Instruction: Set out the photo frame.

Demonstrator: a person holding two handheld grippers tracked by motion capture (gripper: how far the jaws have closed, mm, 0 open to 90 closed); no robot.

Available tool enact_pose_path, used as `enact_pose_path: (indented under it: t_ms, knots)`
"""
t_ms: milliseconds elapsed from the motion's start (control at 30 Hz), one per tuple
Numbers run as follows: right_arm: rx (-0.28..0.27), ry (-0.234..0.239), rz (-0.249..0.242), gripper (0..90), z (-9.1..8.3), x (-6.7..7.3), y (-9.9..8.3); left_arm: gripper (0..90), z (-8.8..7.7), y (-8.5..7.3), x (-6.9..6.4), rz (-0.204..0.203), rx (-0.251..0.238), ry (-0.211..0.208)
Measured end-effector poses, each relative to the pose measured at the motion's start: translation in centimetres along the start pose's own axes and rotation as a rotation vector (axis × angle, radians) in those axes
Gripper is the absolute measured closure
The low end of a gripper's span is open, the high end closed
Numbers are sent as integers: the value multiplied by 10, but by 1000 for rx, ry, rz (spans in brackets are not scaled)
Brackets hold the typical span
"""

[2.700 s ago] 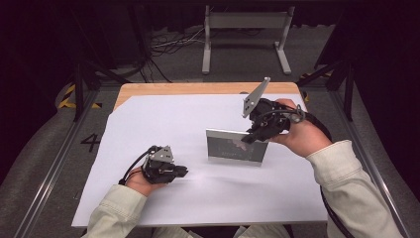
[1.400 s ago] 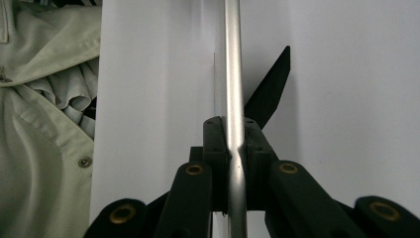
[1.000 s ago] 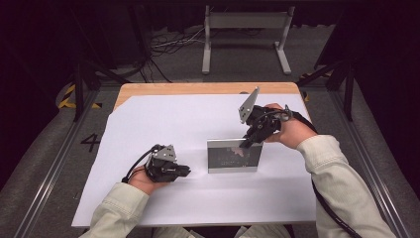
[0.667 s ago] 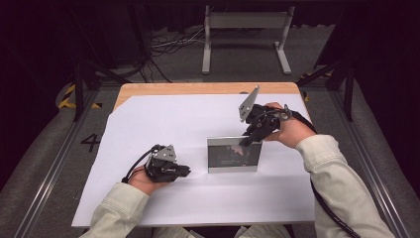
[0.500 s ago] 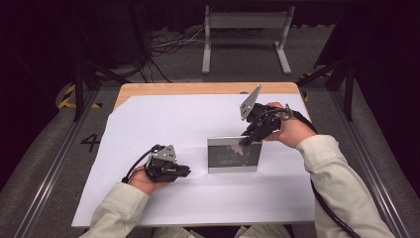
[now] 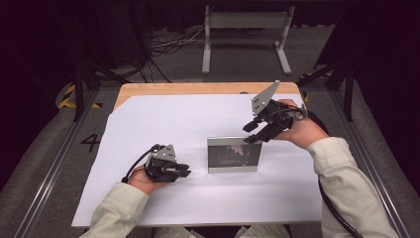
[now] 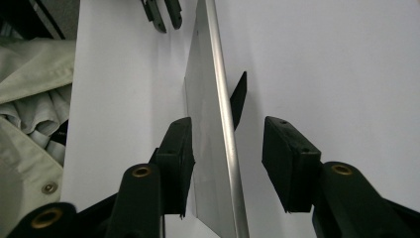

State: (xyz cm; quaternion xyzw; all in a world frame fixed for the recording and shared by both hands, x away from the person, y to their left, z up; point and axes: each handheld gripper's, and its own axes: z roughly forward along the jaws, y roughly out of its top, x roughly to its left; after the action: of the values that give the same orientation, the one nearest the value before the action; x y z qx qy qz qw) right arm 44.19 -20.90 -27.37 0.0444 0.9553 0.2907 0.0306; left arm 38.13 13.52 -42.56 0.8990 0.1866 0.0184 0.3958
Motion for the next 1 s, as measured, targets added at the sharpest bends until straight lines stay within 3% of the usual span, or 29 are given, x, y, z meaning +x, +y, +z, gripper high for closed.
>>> enact_pose_path:
  t_ms: [133, 533, 1000]
  knots:
    - [-44, -66, 8, 522, -18, 5, -4, 737, 0, -1, 0, -8, -1, 2]
    - [-123, -198, 77, 502, -53, 21, -31, 718, -1, 1, 1, -4, -6, 17]
    - [-152, -248, 147, 435, -71, 28, -59, 711, -4, 0, 2, -12, -16, 27]
